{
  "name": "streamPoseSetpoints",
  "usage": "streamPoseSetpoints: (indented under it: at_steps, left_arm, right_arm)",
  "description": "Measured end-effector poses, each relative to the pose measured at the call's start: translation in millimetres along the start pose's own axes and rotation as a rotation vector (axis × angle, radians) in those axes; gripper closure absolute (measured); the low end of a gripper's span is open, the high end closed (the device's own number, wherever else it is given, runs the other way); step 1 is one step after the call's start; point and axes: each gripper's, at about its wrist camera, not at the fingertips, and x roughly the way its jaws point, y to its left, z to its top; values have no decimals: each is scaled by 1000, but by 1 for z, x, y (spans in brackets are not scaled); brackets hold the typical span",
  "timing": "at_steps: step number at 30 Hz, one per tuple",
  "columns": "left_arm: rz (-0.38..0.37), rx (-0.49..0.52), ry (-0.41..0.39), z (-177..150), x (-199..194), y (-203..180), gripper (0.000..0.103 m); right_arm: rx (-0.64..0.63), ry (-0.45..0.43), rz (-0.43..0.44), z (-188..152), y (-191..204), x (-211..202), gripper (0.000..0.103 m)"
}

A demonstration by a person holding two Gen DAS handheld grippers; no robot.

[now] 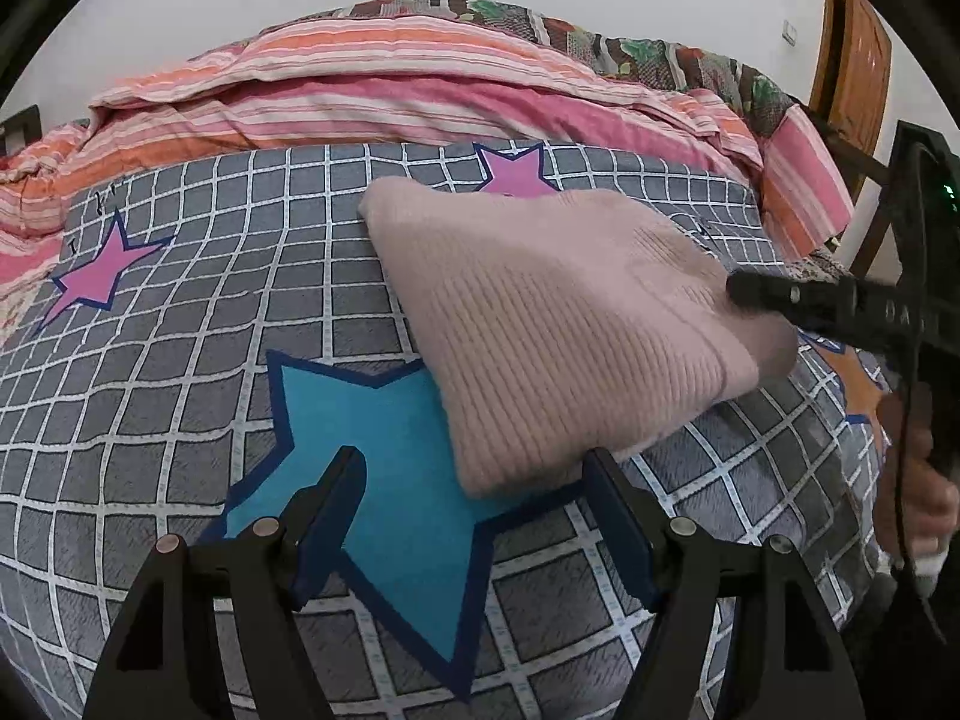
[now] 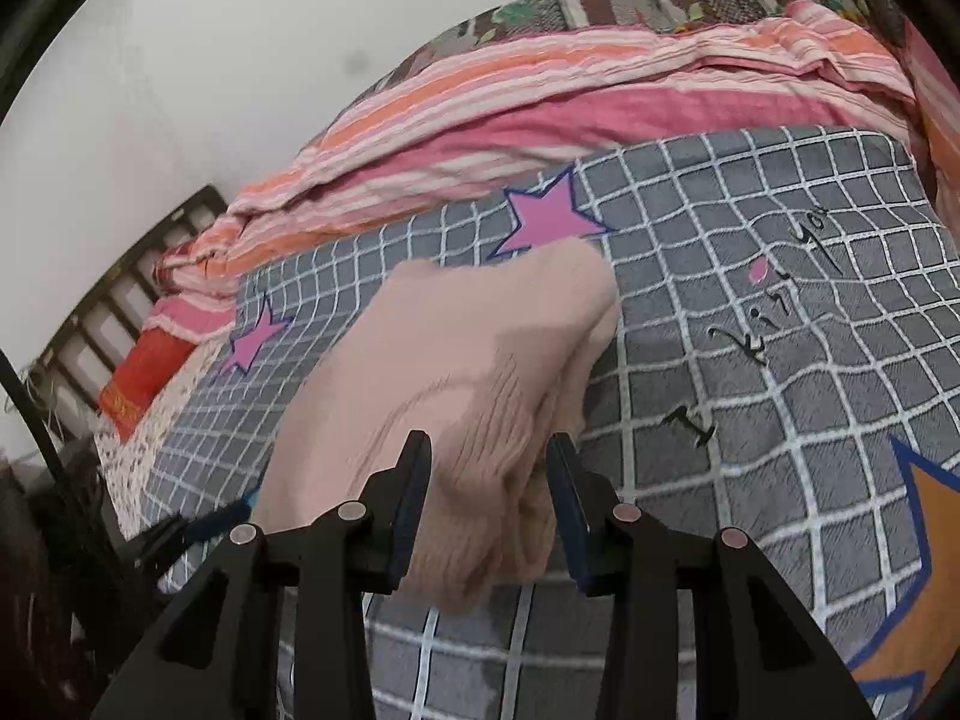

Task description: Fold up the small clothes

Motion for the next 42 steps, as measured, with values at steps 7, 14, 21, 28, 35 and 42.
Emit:
streamPoseSetpoints:
  at_steps: [7,14,21,28,35,42]
  left_arm:
    - [-60,-70,-1,5,9,-3,73]
    - [-143,-139,-38,4,4,15,82]
    - [-149,-123,-34,-8,-11,22,71]
    - [-96,-161,-87,6,-25,40,44]
    - [-76,-184,-100,57,5,38,44]
    - [-9,-157,-12,62,53,24,41]
  right_arm:
    - [-8,74,-39,-12,2,28,87]
    - [-4,-39,-10,-8,-10,7,99]
    - [32,-2,-2,-1,-16,18,83]
    - [105,30,-23,35,-27,64,81]
    - [34,-5,-89,40,-21,68,87]
    - [-8,39,-137,44,-15,77,85]
